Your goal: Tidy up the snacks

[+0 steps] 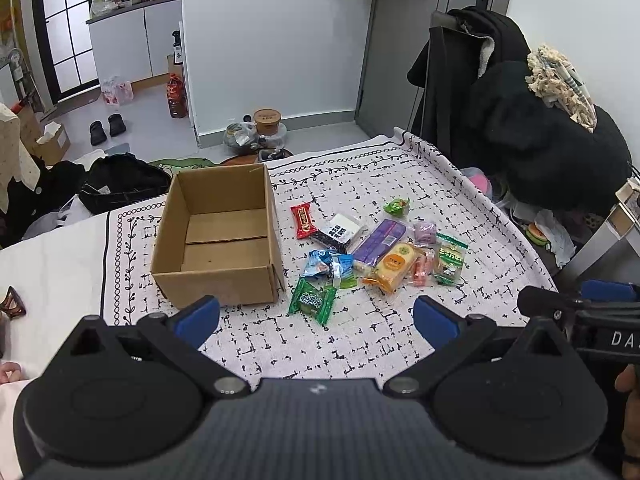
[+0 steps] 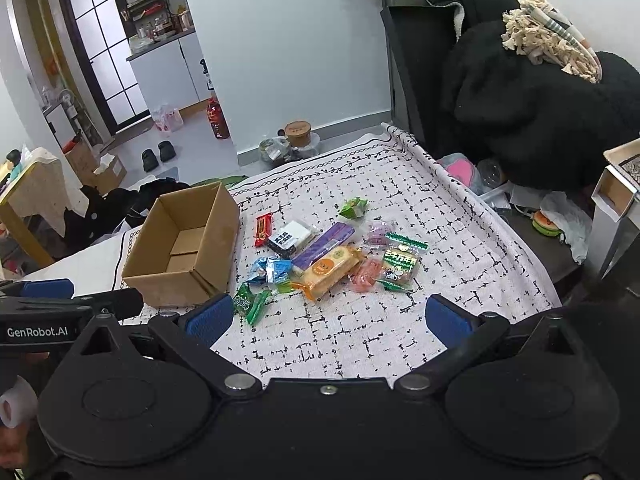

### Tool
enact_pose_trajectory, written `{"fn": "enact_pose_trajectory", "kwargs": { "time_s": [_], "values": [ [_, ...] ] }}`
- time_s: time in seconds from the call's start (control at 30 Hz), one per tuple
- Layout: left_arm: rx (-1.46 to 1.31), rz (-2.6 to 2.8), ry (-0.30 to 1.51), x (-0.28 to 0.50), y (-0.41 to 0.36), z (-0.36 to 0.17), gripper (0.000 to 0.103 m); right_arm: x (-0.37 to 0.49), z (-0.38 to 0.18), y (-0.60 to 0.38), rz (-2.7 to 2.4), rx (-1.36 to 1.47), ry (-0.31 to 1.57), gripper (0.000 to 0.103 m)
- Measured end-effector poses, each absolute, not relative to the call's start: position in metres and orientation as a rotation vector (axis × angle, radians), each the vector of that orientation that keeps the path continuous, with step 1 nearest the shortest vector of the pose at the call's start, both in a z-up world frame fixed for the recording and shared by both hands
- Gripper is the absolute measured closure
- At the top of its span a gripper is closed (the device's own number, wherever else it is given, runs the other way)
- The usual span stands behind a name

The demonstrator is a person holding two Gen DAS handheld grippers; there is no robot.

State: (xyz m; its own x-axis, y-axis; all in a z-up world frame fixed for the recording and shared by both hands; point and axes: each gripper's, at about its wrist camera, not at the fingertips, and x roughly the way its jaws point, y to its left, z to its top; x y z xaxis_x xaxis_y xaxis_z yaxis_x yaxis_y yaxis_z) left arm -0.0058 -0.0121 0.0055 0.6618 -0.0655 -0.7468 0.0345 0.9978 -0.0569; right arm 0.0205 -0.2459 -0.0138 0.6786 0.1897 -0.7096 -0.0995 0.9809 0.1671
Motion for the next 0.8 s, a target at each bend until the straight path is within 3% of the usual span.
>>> {"fn": "enact_pose_trajectory", "kwargs": {
  "time_s": [0.8],
  "values": [
    [-0.027,-0.071,0.825,-0.0128,-0.014,0.0144,0.0,0.0177,-0.0096,-0.2478,0.161,0.118,0.788,0.0]
  ]
}}
